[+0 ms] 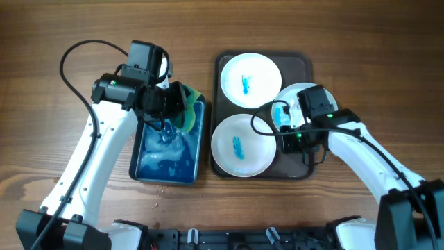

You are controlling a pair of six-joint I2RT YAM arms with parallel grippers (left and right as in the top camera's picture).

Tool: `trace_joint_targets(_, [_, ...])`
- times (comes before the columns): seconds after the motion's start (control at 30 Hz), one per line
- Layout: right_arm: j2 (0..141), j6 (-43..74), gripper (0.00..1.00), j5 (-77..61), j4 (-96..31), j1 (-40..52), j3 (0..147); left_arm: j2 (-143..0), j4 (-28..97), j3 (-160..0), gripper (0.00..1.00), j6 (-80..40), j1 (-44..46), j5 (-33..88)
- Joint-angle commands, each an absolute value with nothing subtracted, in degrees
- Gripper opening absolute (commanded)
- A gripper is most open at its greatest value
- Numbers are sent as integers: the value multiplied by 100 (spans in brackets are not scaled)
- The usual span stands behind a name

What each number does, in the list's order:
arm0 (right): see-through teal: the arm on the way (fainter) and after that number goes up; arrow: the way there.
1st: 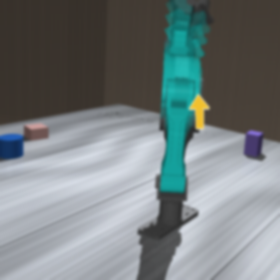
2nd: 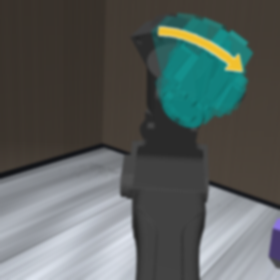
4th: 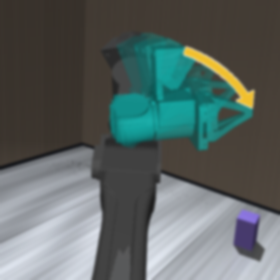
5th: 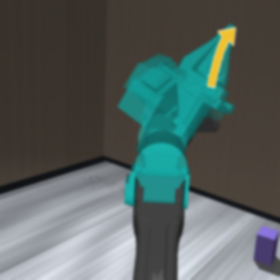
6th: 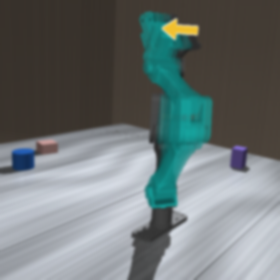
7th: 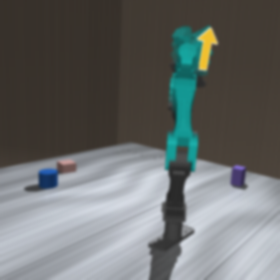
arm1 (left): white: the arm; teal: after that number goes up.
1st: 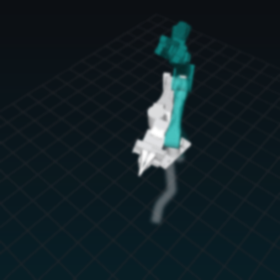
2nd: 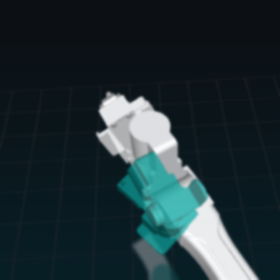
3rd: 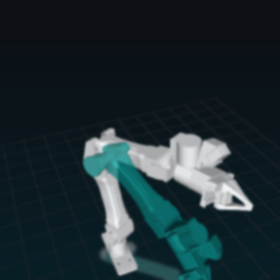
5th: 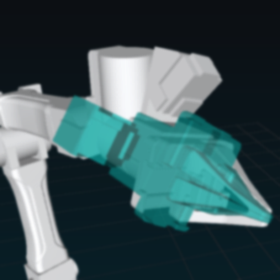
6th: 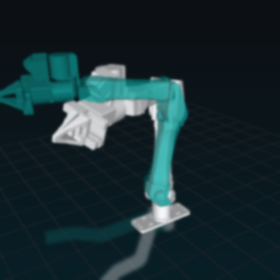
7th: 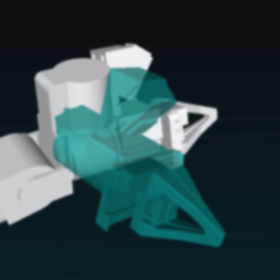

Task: Clean dirty plates on tray and stack at the side
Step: 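Grip the right plate's rim with the right gripper and tilt it up, then scrub the tilted plate with the sponge held in the left gripper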

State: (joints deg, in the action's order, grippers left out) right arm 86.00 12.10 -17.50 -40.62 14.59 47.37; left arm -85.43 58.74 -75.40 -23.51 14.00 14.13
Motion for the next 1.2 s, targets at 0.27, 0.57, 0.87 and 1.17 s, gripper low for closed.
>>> trace_joint_targets(0.27, [9177,1201,26,-1802,-3105,1758,4456,-8709,5596,-7607,4,-2797,2080,1428])
trace_joint_targets(0.57, [9494,2762,5,-698,-3059,1734,4458,-9397,5345,-7607,4,-3433,2668,1411])
trace_joint_targets(0.87, [9472,3642,4,-545,-3229,1734,4466,-10707,4386,-7607,4,-4399,3557,1564])
trace_joint_targets(1.17, [9472,3789,4,-515,-3262,1734,4466,-11865,3570,-7607,4,-4965,4112,1946])
